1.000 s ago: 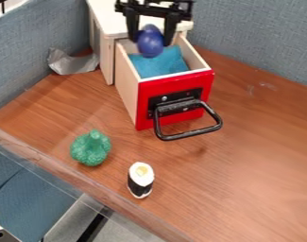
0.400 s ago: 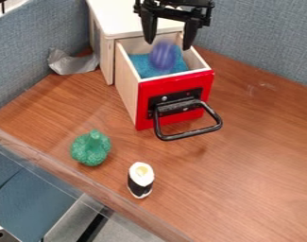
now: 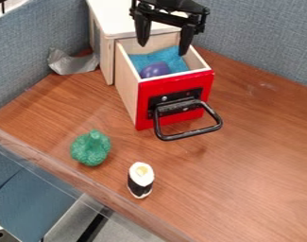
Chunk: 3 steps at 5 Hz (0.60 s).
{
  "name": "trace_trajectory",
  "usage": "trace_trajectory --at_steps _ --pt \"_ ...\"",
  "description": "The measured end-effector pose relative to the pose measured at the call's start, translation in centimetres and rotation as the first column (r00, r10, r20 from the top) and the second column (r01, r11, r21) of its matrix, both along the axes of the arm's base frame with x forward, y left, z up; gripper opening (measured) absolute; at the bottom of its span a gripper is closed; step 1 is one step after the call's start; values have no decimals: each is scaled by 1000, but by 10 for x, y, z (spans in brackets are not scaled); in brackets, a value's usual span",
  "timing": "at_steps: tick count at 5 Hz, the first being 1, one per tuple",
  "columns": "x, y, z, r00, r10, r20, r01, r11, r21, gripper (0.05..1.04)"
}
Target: Put the blue object into the drawer
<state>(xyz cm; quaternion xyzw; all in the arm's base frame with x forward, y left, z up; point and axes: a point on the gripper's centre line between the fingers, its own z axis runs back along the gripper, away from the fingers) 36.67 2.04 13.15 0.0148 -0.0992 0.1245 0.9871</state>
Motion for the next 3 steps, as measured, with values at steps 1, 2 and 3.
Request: trace_trajectory --at_steps 1,2,3 --pt "-16 0 7 1000 -20 -18 20 1000 4 1001" --pt "-32 -5 5 996 -49 -73 48 999 -20 1001" --pt "-45 -11 3 989 -91 -120 85 995 -56 1001"
